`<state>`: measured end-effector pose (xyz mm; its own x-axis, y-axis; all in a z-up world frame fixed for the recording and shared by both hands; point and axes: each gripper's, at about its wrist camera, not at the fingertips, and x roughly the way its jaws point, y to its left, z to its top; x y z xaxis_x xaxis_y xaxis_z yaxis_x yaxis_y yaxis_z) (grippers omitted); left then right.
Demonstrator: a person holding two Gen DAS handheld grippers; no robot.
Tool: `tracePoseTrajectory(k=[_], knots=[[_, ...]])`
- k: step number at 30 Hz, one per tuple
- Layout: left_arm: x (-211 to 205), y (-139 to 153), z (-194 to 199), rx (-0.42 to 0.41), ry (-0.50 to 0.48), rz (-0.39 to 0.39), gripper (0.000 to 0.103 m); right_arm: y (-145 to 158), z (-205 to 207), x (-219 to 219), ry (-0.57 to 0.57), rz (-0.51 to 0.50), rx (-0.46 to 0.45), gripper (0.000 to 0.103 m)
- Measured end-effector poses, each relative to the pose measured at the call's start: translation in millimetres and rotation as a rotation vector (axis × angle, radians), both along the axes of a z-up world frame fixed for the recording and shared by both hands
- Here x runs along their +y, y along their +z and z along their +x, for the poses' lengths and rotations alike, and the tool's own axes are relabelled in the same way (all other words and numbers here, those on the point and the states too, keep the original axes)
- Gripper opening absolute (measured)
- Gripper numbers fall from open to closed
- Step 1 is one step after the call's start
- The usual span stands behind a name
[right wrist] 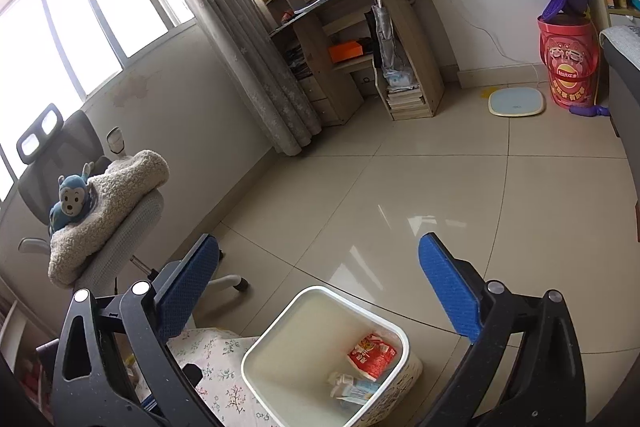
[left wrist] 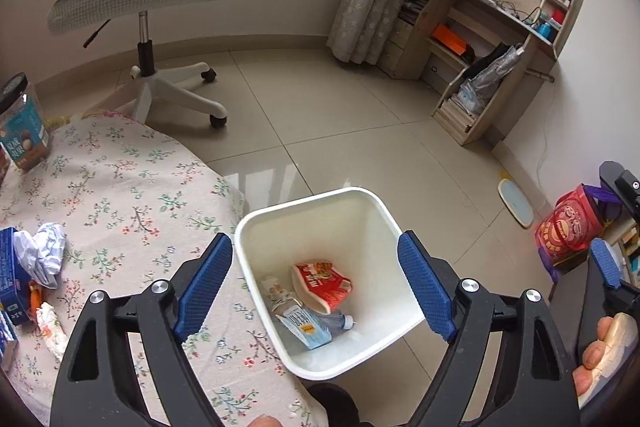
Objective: Collect trash
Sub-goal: 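Release the milk carton into the bin with the left tool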
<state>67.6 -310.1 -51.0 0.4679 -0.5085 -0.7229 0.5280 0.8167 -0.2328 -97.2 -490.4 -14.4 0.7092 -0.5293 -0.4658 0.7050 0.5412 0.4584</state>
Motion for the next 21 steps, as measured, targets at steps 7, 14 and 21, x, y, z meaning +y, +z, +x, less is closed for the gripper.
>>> tracePoseTrajectory(k=[7, 14, 21], knots=[[57, 14, 5, -0.114, 0.129, 0.023, 0.088, 1, 33, 43, 0.092, -0.137, 0.135, 0.096], [108, 24, -2, -0.298, 0.275, 0.092, 0.095, -2, 66, 103, 0.223, -0.265, 0.216, 0.096], [161, 23, -4, -0.378, 0.397, 0.128, 0.096, -7, 94, 162, 0.323, -0.365, 0.268, 0.096]])
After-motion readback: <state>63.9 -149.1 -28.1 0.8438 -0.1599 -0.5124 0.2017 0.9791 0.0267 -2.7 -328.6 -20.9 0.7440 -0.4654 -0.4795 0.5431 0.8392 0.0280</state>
